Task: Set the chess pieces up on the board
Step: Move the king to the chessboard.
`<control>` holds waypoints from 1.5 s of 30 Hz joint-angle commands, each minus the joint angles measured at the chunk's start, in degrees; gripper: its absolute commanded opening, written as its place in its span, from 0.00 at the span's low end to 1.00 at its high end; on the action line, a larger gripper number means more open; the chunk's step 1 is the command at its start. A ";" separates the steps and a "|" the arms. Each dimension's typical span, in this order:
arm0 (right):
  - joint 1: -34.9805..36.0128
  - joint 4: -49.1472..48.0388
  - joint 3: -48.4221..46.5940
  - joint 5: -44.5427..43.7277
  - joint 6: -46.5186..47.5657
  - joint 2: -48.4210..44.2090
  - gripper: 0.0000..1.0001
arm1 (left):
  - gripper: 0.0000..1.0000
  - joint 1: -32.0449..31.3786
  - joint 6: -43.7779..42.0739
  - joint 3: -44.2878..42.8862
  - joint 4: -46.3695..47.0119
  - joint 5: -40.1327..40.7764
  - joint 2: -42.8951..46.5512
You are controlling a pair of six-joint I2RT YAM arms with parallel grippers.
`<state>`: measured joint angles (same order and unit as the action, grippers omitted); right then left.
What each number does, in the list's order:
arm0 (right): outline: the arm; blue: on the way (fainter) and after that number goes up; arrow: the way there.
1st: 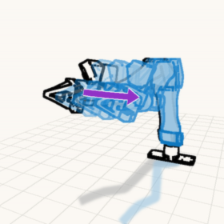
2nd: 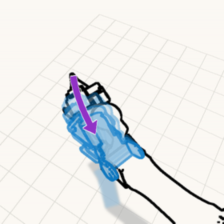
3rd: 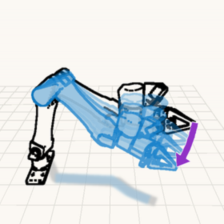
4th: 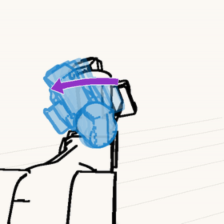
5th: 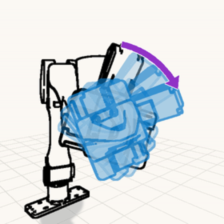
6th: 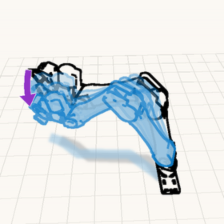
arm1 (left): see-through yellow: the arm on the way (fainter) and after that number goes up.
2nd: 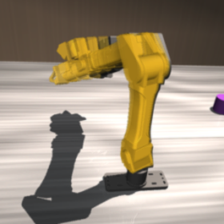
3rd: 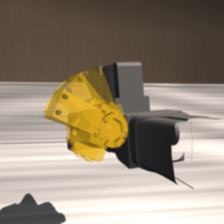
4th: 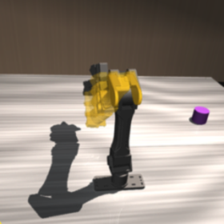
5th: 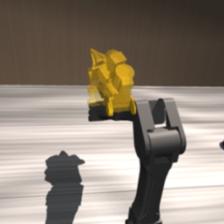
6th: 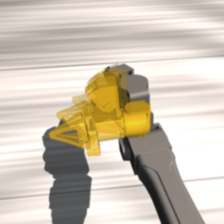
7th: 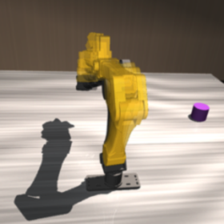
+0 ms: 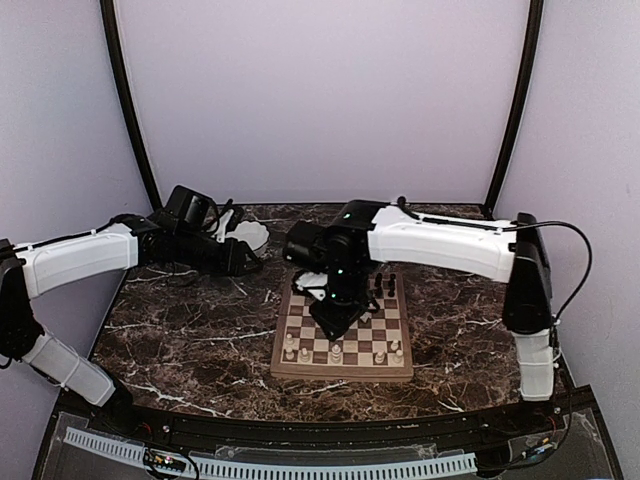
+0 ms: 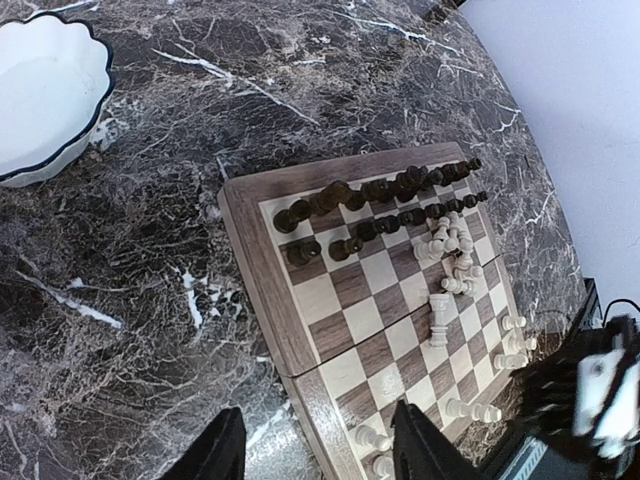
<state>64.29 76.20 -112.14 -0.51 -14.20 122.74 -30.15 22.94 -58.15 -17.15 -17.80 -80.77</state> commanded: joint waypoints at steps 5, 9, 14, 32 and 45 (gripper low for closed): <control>-8.74 -15.80 17.10 1.94 -2.64 -21.30 0.38 | 0.50 -0.93 -3.19 -6.16 -1.53 -7.74 -2.00; -12.69 -22.31 26.62 3.18 -3.03 -26.72 0.33 | 0.49 -4.14 -4.44 -9.82 -2.42 -8.22 -4.83; -14.02 -24.28 31.30 0.79 0.21 -26.99 0.26 | 0.46 -9.44 -5.68 -14.57 -5.14 -7.04 -9.77; -7.44 -31.78 22.73 -14.36 24.18 -11.52 0.42 | 0.48 -3.54 13.42 -2.62 0.42 -7.26 0.08; -4.62 -30.35 19.81 -8.98 23.68 -6.90 0.45 | 0.50 -1.20 11.93 -0.12 4.22 -13.29 2.51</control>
<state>59.57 46.70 -90.52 -11.60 10.22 114.41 -31.59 34.33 -59.33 -15.90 -27.70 -78.63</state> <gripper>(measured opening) 0.451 0.497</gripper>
